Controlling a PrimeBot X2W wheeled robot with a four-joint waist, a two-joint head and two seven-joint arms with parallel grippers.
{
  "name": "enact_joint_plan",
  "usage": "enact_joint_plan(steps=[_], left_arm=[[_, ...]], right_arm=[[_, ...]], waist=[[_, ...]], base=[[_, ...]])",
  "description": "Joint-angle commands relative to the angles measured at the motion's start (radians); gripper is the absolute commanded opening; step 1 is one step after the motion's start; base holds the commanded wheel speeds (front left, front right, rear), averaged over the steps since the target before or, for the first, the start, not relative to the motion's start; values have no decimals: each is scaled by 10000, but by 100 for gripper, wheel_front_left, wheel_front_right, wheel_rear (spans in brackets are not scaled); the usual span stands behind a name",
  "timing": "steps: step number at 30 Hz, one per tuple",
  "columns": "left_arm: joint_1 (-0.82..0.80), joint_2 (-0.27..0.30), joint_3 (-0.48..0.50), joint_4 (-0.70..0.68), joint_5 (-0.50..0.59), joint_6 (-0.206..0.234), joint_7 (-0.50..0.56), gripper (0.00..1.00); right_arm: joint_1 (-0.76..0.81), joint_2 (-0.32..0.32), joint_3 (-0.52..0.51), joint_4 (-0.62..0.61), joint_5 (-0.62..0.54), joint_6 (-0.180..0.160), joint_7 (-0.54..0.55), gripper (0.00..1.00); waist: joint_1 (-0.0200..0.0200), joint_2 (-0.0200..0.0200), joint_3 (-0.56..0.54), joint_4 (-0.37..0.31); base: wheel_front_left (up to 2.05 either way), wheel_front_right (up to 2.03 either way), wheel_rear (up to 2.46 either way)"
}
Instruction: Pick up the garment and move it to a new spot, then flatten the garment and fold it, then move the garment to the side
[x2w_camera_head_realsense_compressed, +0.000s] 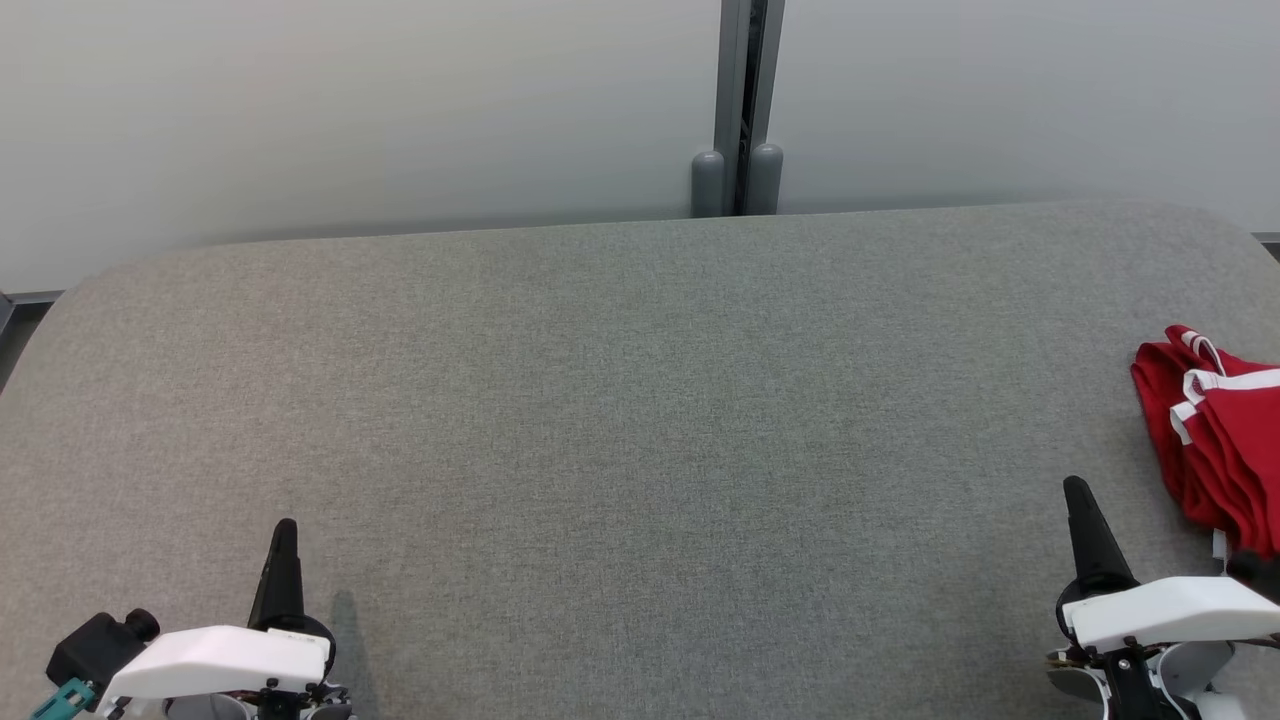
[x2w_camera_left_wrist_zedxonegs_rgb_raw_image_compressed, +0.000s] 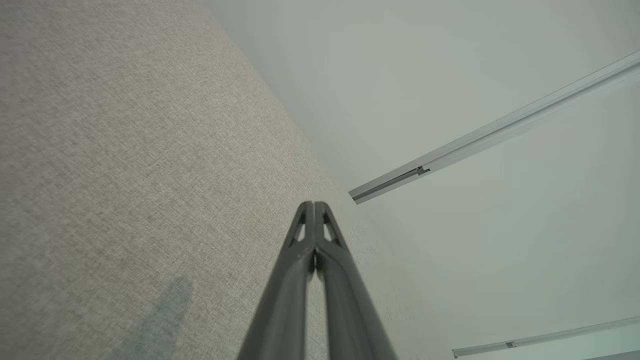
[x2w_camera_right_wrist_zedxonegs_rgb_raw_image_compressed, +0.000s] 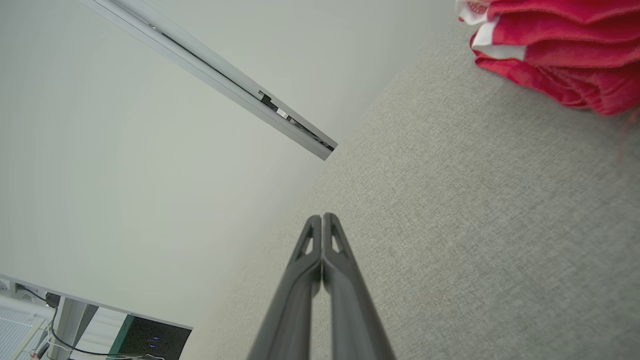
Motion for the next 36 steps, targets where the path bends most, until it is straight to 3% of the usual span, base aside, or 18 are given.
enact_joint_plan(steps=[1,36], left_arm=[[-262,76,68,-168,-240,-81,60,0],[-410,112,287,-661,-3410,-376,938,0]], right_arm=[[-17,-98,-57,-179,302,1,102,0],[209,-144,-366,-884,3934,1,1003,0]], waist=[[0,-1,-5,2],[0,-1,-164,53]], base=[[0,0,0],[0,0,0]])
